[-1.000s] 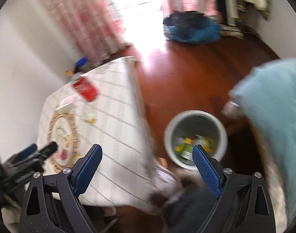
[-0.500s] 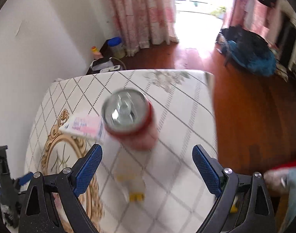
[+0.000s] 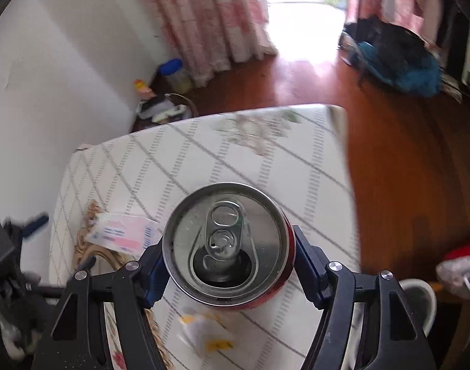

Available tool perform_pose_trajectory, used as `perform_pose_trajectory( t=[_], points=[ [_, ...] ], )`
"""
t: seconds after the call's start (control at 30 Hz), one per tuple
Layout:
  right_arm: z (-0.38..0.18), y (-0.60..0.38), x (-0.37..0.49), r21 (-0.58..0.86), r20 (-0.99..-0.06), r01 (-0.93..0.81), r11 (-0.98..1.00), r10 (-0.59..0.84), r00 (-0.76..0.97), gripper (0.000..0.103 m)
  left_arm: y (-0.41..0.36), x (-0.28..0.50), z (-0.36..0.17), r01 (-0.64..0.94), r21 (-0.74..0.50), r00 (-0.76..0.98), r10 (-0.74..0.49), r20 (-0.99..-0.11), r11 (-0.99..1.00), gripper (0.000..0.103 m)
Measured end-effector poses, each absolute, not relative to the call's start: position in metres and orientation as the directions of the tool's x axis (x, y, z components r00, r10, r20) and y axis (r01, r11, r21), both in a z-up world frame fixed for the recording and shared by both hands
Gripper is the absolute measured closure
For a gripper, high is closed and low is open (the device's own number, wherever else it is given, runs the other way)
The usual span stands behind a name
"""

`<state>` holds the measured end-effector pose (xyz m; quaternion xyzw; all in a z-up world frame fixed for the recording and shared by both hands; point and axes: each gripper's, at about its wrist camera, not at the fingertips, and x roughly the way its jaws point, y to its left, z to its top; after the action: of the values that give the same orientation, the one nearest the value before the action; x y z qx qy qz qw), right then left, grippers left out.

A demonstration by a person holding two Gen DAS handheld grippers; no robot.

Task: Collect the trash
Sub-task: 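Grasp the pink-and-white tube box with left tool while right tool grasps the red cola can, then carry the box and can over the white bin and open both tools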

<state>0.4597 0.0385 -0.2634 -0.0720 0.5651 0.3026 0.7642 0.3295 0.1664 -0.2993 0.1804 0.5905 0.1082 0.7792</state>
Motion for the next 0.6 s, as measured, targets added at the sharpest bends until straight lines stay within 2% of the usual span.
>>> perform_pose_trajectory(
  t=[0.17, 0.2, 0.27, 0.3, 0.33, 0.43, 0.6],
  points=[
    [-0.259, 0.013, 0.475, 0.177, -0.934, -0.516, 0.838, 0.309, 0.180, 0.032, 0.157, 0.359, -0.339, 0.296, 0.370, 0.172, 0.332, -0.927, 0.881, 0.007],
    [-0.260, 0.011, 0.479, 0.167, -0.939, -0.510, 0.844, 0.295, 0.180, 0.032, 0.156, 0.361, -0.345, 0.320, 0.378, 0.161, 0.343, -0.925, 0.869, 0.004],
    [-0.261, 0.007, 0.484, 0.166, -0.943, -0.499, 0.850, 0.285, 0.172, 0.032, 0.159, 0.365, -0.343, 0.334, 0.346, 0.179, 0.302, -0.937, 0.877, 0.018],
    [-0.262, 0.006, 0.487, 0.162, -0.945, -0.495, 0.853, 0.279, 0.172, 0.032, 0.161, 0.366, -0.342, 0.321, 0.313, 0.166, 0.272, -0.948, 0.894, 0.034],
    [-0.263, 0.006, 0.489, 0.162, -0.945, -0.491, 0.856, 0.277, 0.171, 0.032, 0.160, 0.367, -0.341, 0.316, 0.287, 0.153, 0.250, -0.956, 0.905, 0.044],
    [-0.264, 0.007, 0.492, 0.159, -0.947, -0.486, 0.859, 0.272, 0.171, 0.032, 0.152, 0.363, -0.339, 0.316, 0.308, 0.162, 0.269, -0.949, 0.897, 0.050],
    [-0.260, 0.010, 0.484, 0.138, -0.945, -0.500, 0.855, 0.265, 0.194, 0.032, 0.140, 0.344, -0.327, 0.223, 0.316, 0.208, 0.271, -0.940, 0.922, 0.053]
  ],
)
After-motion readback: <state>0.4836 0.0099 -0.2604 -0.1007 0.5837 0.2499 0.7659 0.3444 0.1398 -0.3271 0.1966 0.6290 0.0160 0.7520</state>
